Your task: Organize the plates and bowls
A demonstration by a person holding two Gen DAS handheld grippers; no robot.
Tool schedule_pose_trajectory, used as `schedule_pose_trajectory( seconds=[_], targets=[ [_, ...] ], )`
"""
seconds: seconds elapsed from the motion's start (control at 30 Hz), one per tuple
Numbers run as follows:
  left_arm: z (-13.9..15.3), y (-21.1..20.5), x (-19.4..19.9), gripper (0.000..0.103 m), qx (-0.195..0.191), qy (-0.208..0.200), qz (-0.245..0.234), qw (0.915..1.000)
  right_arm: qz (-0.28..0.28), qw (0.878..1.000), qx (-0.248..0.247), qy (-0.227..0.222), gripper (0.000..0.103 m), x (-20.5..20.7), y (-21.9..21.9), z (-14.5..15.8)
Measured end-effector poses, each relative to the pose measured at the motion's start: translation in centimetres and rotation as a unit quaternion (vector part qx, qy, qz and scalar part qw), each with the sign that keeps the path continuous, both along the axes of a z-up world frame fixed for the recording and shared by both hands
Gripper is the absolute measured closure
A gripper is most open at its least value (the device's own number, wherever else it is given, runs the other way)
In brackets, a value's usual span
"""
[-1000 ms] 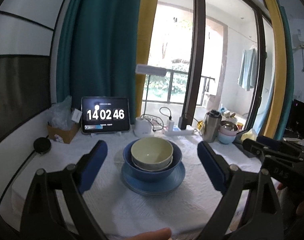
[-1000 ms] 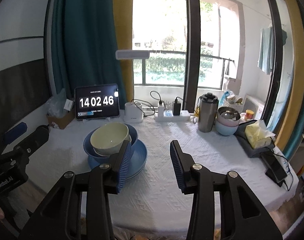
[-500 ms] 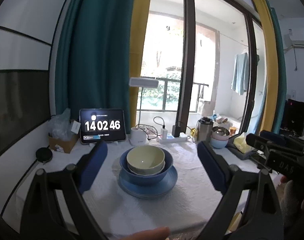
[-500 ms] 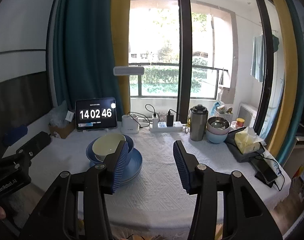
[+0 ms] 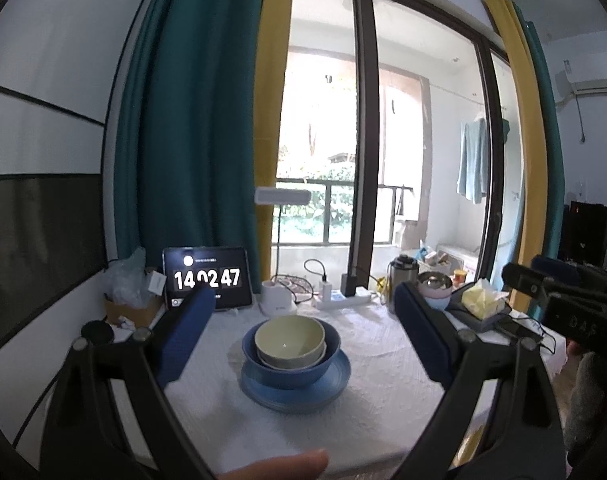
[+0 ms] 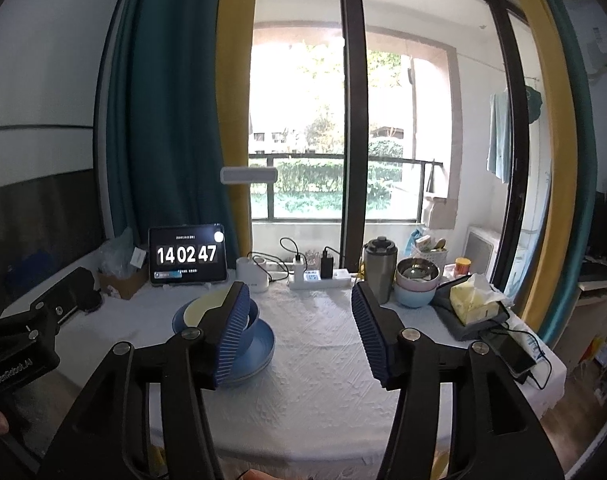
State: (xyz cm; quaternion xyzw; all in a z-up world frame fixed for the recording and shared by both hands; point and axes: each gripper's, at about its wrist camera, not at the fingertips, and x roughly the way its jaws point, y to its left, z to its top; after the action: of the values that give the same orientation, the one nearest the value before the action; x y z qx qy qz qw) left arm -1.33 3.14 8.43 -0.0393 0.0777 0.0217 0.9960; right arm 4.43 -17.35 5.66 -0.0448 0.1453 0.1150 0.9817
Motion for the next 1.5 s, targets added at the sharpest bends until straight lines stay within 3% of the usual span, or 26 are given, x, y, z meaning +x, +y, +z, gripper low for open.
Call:
schedule_pose_trajectory(
  seconds=[1.5],
  targets=[
    [-0.8,-0.2,1.0,0.011,0.001,0.033,-0.005,0.9995,-0.002,1.0,0.009,0.019,0.046,0.9,-0.3,-0.5]
  ],
)
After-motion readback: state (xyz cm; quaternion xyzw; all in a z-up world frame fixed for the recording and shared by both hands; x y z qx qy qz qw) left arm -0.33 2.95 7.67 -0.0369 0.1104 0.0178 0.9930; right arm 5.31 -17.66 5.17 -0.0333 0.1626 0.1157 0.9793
